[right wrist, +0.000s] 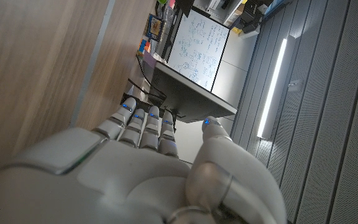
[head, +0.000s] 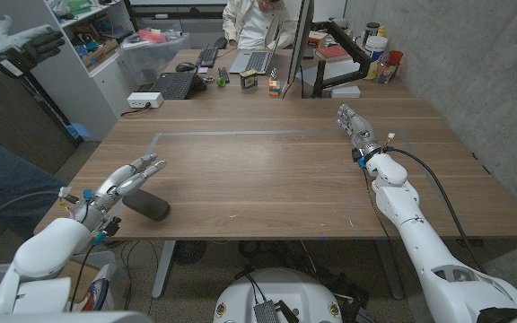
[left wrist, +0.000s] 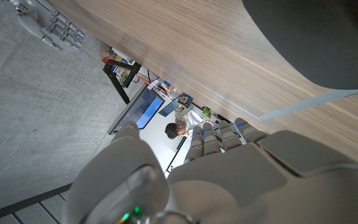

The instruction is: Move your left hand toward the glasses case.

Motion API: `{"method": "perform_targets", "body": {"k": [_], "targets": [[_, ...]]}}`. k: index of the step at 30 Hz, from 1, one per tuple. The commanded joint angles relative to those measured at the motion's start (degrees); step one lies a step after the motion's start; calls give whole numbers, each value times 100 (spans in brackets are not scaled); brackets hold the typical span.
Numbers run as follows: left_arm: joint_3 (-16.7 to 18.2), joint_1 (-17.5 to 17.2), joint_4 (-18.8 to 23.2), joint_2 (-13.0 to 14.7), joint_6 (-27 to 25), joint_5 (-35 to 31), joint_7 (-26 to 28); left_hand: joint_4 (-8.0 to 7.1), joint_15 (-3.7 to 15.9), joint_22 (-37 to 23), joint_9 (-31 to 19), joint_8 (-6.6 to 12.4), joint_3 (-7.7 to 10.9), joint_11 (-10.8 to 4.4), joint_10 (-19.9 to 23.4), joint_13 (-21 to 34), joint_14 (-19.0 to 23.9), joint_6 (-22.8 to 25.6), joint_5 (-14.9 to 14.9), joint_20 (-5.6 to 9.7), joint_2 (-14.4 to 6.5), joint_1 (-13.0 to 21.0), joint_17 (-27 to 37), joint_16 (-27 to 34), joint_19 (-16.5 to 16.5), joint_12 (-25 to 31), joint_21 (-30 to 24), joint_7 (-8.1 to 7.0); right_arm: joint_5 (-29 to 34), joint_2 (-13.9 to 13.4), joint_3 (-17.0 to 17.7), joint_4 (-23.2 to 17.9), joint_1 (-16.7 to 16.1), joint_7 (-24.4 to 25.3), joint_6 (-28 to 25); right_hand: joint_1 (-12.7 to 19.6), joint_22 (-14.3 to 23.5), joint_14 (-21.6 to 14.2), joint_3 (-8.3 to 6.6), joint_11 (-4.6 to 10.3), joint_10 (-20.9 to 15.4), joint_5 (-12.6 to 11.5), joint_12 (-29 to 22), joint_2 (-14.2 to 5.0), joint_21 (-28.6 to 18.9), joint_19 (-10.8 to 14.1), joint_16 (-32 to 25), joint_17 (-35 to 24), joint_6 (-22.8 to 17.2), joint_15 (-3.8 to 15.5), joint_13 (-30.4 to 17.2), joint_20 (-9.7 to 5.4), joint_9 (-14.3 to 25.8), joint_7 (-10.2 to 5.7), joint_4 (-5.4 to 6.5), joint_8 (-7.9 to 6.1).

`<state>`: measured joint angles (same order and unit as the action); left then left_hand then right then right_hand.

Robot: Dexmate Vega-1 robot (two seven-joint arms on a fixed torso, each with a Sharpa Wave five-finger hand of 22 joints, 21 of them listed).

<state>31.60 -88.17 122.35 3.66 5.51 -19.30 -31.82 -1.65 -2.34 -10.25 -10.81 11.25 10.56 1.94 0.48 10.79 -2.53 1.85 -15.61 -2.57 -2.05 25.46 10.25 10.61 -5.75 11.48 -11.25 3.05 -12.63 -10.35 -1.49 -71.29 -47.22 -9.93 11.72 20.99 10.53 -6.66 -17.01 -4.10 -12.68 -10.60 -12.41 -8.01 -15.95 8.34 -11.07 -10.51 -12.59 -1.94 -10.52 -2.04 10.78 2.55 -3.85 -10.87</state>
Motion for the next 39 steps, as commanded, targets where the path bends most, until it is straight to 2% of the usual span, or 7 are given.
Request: {"method": "perform_targets", "body": {"k": [1,21,39], "targets": [[41,-72,149,-33,-144,-255,102,32,-40,-32,-9,27,-16,-20,20,18,15,9,-3,-53,-20,71,34,27,-22,24,-39,-3,-16,4,4,168,61,-52,63,-33,10,-41,-25,-1,-69,-24,17,1,32,44,7,-27,-16,2,-16,-32,10,-9,-18,-28],[17,-30,41,16,-218,-482,213,41,-21,-33,-11,42,-24,-36,32,20,27,55,2,-62,-29,92,35,32,-12,30,-46,-8,-1,2,31,289,132,-146,75,-33,11,-41,-27,5,-72,-24,16,3,51,54,10,-25,-16,-10,-16,-29,10,-7,-21,-29],[-80,71,-110,200,-218,-874,395,50,-10,-35,-12,50,-31,-59,47,21,35,92,4,-88,-40,115,36,33,-11,36,-48,-41,7,16,69,314,117,-118,64,-37,12,-47,-25,7,-74,-24,17,8,75,64,10,-24,-22,-5,-16,-27,10,-3,-24,-31]]}}
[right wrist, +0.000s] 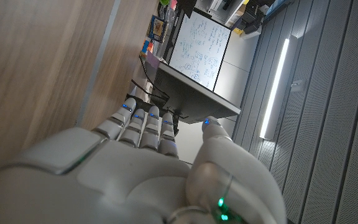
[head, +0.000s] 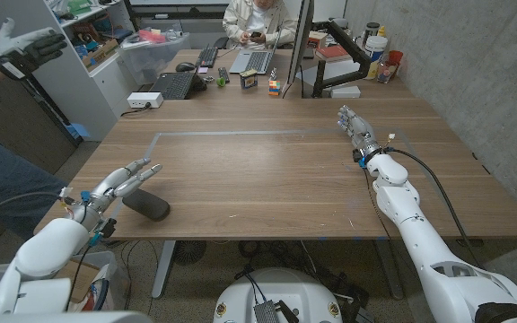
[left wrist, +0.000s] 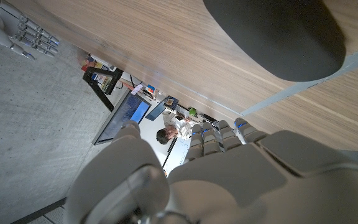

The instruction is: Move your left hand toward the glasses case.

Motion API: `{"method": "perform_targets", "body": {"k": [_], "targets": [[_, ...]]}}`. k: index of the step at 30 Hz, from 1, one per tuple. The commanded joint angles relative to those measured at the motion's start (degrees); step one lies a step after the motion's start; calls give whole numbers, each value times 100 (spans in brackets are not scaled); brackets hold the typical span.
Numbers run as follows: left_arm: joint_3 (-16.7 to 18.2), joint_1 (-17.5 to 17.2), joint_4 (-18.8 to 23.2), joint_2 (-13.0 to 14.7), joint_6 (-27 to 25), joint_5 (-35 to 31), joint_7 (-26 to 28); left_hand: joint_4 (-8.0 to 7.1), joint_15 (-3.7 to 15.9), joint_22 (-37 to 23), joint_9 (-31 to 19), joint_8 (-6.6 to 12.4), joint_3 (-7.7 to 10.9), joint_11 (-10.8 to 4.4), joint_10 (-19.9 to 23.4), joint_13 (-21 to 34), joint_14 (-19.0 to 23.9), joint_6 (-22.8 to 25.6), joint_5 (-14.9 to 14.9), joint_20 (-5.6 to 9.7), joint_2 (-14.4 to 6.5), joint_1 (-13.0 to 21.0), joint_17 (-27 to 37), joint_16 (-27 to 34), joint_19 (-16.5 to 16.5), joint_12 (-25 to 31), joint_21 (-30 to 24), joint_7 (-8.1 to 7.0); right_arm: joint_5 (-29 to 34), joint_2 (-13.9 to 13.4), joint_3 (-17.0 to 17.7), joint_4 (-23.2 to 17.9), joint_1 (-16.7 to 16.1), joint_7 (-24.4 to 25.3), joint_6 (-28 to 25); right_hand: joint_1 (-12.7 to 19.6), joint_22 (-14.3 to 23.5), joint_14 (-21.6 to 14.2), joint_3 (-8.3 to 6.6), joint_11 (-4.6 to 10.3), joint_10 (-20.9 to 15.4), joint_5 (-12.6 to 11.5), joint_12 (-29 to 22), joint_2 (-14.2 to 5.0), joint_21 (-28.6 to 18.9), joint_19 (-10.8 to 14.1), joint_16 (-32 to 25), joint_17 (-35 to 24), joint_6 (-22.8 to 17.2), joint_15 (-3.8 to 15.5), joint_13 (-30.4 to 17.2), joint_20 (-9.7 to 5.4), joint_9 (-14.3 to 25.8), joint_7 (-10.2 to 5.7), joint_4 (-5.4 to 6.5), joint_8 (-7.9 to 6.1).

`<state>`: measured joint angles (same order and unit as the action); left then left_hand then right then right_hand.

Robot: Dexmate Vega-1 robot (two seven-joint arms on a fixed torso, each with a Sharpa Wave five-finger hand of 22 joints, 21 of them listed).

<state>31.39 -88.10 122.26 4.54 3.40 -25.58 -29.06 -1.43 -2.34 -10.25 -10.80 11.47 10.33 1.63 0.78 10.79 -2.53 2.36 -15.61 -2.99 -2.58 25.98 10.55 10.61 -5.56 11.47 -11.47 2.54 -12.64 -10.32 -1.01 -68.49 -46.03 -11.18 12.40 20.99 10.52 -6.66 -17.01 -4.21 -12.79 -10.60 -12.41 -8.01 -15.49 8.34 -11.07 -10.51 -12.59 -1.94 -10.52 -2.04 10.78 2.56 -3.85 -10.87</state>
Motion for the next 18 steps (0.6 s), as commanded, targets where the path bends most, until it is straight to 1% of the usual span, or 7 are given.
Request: {"method": "perform_targets", "body": {"k": [1,6,18], "targets": [[-72,69,-111,130,-3,-283,132,28,-5,-35,-14,27,-8,-22,19,22,34,42,4,-48,12,64,6,33,-30,37,-26,12,8,14,23,39,1,9,-5,-40,13,-45,-25,17,-63,-23,17,6,31,64,10,-26,-23,-4,-16,-26,10,-4,-22,-31],[-150,54,-135,229,51,-560,254,30,4,-35,-14,32,-9,-26,21,22,34,61,4,-52,8,71,6,32,-29,38,-27,-4,13,18,33,67,18,10,4,-39,13,-46,-26,17,-60,-24,18,7,41,70,11,-25,-22,-10,-16,-26,10,-4,-25,-31],[-230,-12,-156,313,50,-849,388,36,11,-36,-15,28,-12,-53,11,23,38,63,3,-69,0,86,6,33,-38,34,-25,-31,20,26,56,128,39,7,10,-37,14,-47,-29,14,-65,-24,16,5,52,74,12,-24,-17,-6,-16,-26,10,-6,-28,-29]]}}
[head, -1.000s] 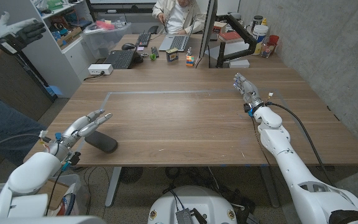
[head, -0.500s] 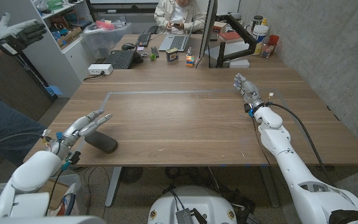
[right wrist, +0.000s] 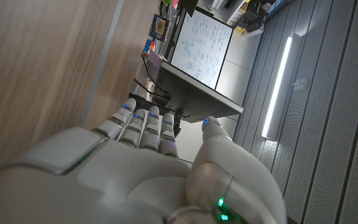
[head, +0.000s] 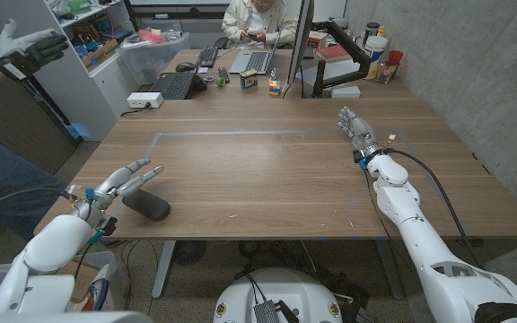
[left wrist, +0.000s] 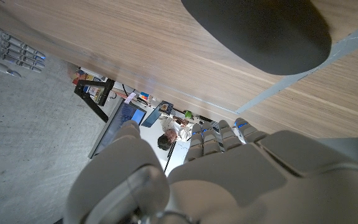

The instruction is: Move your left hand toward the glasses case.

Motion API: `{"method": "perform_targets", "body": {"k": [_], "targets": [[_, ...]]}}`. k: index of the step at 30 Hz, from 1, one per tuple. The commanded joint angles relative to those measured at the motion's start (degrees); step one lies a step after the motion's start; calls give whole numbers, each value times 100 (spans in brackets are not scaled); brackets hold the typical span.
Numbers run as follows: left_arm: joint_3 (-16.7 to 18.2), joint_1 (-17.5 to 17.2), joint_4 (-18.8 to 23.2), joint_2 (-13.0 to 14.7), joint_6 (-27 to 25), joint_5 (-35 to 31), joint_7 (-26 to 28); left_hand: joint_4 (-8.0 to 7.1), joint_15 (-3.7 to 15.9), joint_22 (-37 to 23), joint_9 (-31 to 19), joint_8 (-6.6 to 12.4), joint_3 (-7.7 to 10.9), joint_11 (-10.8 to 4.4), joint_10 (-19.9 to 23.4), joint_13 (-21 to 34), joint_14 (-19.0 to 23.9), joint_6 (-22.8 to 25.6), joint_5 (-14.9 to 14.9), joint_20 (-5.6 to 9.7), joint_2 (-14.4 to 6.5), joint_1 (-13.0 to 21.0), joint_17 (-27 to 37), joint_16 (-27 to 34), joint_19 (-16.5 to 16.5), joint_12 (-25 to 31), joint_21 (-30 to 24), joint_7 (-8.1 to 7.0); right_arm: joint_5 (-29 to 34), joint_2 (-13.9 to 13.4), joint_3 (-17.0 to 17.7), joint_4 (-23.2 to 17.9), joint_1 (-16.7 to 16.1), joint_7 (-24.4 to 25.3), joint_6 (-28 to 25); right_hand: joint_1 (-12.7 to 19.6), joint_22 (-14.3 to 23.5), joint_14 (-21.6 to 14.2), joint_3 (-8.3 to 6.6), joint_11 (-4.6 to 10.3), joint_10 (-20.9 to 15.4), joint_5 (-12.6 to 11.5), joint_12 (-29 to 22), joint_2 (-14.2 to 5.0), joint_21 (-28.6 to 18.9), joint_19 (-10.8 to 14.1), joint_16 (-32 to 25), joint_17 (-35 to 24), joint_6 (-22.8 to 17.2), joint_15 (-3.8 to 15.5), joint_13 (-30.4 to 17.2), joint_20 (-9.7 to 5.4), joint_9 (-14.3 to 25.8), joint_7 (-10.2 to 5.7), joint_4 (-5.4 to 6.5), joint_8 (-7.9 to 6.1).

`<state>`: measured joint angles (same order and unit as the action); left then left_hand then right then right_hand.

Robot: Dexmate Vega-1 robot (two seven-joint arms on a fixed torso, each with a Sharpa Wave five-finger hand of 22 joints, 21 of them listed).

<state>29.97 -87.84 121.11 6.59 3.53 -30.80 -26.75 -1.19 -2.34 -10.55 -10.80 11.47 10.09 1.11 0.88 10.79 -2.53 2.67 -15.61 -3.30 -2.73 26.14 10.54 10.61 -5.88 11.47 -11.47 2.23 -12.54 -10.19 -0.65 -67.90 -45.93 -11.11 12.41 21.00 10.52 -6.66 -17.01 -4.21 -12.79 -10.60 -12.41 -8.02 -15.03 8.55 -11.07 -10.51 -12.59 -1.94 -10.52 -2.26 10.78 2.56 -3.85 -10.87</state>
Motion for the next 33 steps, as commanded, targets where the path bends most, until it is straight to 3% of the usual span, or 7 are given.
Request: {"method": "perform_targets", "body": {"k": [1,24,33], "targets": [[-96,-40,-40,118,39,-352,167,13,11,-6,-15,28,11,-2,4,23,40,32,3,-42,14,72,7,34,-6,34,-26,3,9,16,20,86,38,-7,17,-38,14,-45,-28,14,-65,-24,16,5,7,52,12,-24,-18,-6,-16,-4,10,-7,-27,-30],[-275,-244,110,210,198,-1164,777,23,22,-8,-17,38,6,-43,28,24,56,79,-3,-77,0,98,8,38,-41,42,-16,-26,36,46,79,395,232,-118,125,-45,15,-49,-28,7,-67,-24,16,4,31,62,11,-25,-21,2,-16,-3,10,-14,-26,-31],[-444,-403,141,404,365,-1911,1226,28,40,-9,-18,53,3,-59,59,24,64,131,-8,-113,-7,113,8,39,-36,53,-21,-54,37,36,117,437,259,-161,169,-47,16,-48,-28,8,-58,-24,20,4,42,66,12,-25,-22,3,-16,-3,11,-13,-27,-31]]}}
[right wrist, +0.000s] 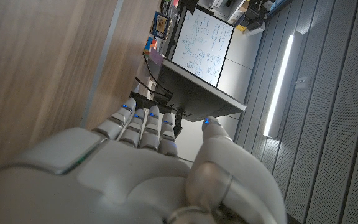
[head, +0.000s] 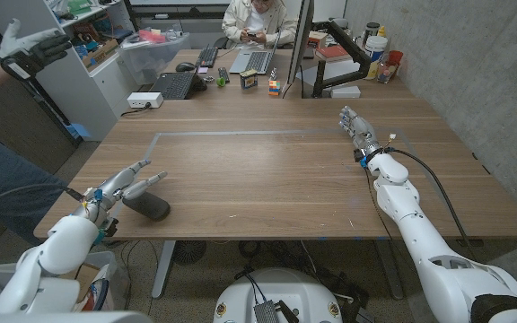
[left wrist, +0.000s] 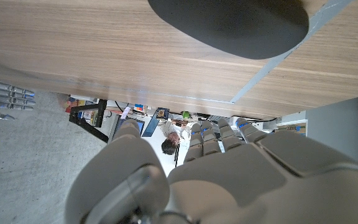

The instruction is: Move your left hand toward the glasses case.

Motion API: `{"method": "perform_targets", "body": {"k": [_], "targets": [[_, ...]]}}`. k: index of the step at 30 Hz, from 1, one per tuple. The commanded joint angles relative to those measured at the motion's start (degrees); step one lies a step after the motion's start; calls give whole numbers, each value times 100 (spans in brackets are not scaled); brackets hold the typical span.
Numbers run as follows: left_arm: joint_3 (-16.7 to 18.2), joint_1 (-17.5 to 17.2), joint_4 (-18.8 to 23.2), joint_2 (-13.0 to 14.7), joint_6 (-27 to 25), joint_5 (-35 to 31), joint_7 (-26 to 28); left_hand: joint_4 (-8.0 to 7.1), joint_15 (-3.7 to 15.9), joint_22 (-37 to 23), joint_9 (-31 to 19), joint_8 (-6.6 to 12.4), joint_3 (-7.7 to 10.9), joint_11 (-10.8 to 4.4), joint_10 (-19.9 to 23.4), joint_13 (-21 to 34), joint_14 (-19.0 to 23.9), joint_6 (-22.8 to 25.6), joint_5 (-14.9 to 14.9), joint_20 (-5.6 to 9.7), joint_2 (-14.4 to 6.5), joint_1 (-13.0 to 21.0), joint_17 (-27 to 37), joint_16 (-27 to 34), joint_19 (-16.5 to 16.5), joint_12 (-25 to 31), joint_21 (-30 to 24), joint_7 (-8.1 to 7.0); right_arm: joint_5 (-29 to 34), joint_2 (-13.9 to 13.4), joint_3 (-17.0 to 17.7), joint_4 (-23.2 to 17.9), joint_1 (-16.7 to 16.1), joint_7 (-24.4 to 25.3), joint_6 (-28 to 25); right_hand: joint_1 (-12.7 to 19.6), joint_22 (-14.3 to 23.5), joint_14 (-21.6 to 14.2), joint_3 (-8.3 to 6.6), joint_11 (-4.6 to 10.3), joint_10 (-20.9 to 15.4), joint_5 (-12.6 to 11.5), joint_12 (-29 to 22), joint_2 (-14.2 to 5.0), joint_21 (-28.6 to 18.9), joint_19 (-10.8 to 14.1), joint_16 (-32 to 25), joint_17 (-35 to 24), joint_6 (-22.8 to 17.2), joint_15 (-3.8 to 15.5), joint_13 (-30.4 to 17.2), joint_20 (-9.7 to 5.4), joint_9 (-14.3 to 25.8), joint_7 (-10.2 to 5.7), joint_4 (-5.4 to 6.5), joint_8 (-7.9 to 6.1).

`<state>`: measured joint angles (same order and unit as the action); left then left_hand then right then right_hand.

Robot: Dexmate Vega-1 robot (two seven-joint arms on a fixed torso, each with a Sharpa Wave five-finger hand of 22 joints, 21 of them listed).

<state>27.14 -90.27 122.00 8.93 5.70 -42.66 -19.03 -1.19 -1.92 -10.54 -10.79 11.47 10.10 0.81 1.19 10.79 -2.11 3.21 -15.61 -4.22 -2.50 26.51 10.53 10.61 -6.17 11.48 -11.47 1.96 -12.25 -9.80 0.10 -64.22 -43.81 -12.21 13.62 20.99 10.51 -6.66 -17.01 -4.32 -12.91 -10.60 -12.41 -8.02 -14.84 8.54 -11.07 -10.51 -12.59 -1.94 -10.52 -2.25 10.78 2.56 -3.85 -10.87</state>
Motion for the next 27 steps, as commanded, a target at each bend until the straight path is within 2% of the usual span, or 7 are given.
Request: {"method": "perform_targets", "body": {"k": [1,7,27], "targets": [[-170,-172,55,182,147,-768,480,29,3,-11,-18,54,2,-35,30,24,26,80,-9,-20,-31,77,9,41,-9,54,-21,-32,10,-4,44,65,46,-51,48,-46,16,-50,-28,19,-48,-24,20,6,23,67,12,-25,-22,1,-16,-4,11,-13,-28,-31],[-204,-214,64,214,124,-873,556,34,11,-11,-18,59,1,-91,40,25,29,104,-14,-16,-37,88,9,40,-13,56,-21,-42,10,-9,53,65,43,-67,35,-43,16,-47,-29,21,-51,-24,19,6,29,70,14,-24,-23,2,-16,-2,11,-15,-31,-32],[-285,-326,-7,270,111,-1004,804,45,39,-12,-19,62,0,-98,75,25,62,144,-31,-1,-52,117,9,48,-25,64,-21,-49,36,-4,36,-1,6,-82,-9,-53,17,-47,-25,22,-52,-23,18,8,52,77,13,-26,-26,-10,-16,0,11,-16,-29,-33]]}}
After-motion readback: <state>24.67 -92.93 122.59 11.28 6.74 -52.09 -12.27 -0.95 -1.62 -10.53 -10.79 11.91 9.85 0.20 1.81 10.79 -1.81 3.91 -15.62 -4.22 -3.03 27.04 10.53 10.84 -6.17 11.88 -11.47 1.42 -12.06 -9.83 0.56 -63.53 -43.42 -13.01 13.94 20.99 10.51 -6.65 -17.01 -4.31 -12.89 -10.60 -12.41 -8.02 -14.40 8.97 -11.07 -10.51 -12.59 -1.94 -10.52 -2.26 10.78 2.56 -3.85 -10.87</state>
